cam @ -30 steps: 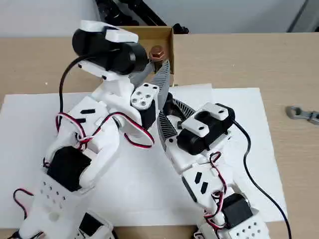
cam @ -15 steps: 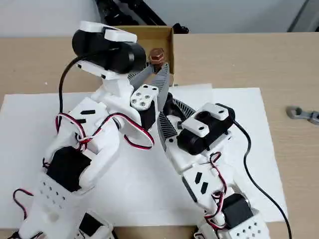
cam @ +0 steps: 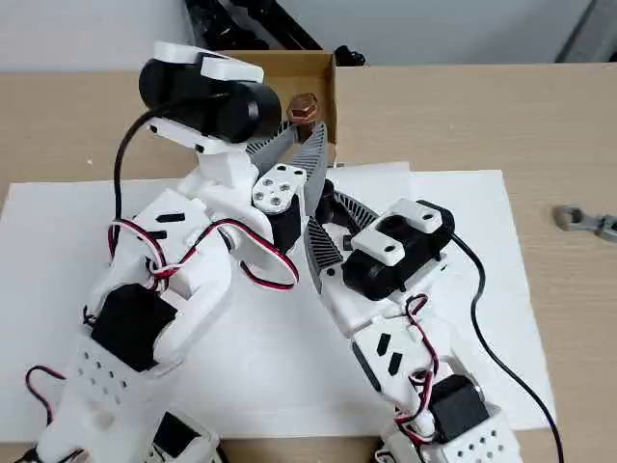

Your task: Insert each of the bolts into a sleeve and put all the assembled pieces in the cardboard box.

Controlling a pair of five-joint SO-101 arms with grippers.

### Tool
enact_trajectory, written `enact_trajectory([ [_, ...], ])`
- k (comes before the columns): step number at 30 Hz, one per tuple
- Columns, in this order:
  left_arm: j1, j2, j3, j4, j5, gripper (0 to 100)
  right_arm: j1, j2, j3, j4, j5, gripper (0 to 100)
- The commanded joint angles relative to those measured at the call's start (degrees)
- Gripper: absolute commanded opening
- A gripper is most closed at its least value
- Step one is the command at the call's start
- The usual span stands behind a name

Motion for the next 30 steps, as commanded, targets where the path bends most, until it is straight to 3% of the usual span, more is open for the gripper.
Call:
enact_trajectory([
  [1, 0.26, -1.49, -0.22, -0.44, 0.44, 1, -0.48, 0.22, -0.53, -1.71, 0.35, 0.4],
  [13, 0.26, -1.49, 4.35, -3.52, 0.44, 1, -0.48, 0.22, -0.53, -1.71, 0.35, 0.4],
  [30, 3.52, -1.49, 1.89, -1.32, 0.53, 1, -0.48, 0.22, -0.53, -1.71, 0.35, 0.4],
])
